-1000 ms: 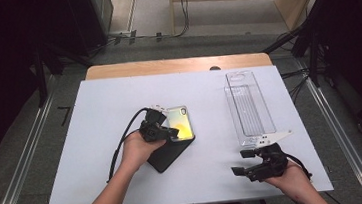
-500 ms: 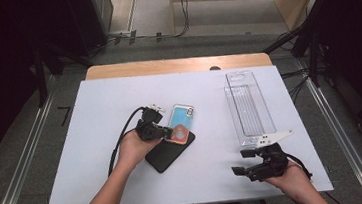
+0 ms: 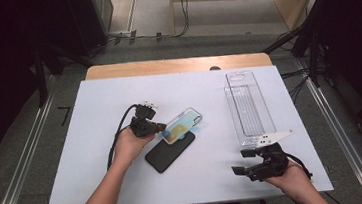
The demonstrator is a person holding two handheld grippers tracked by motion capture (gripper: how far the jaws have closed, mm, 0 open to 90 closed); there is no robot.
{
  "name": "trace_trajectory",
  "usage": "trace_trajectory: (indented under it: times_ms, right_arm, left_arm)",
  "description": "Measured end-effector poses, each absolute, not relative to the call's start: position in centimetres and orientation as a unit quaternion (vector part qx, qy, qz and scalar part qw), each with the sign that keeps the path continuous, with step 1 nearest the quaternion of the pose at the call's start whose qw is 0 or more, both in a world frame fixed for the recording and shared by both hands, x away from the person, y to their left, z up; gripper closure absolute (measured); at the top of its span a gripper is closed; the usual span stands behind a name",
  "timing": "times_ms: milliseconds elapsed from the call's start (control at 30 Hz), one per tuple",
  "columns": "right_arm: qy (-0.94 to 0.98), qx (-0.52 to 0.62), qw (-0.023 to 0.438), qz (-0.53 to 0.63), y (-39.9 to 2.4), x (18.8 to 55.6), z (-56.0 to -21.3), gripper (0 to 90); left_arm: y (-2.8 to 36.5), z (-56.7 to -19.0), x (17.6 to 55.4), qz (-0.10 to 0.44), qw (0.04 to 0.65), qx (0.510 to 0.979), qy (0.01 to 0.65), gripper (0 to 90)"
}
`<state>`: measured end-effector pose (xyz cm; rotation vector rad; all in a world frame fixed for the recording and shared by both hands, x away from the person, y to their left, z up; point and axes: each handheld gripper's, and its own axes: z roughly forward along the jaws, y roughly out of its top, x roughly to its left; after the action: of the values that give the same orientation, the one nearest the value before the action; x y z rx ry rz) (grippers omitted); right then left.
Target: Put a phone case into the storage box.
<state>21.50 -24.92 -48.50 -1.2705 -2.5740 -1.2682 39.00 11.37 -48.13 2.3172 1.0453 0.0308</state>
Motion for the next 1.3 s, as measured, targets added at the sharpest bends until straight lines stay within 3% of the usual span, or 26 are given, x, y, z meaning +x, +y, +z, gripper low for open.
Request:
trace_trajectory:
  times_ms: [433,1067,1300]
  right_arm:
    - [-0.818,-0.407,0.003,-0.406,-25.0,21.4,-48.4,21.7]
    - [-0.819,-0.404,0.002,-0.407,-25.0,21.5,-48.4,21.6]
    - [-0.819,-0.402,0.003,-0.410,-24.9,21.5,-48.4,21.6]
  left_arm:
    - [12.8,-48.4,39.5,0.022,0.288,0.864,0.412,90.0]
    - [18.9,-48.4,39.6,0.011,0.293,0.835,0.466,90.0]
    - [18.7,-47.8,39.2,-0.005,0.321,0.830,0.456,83.2]
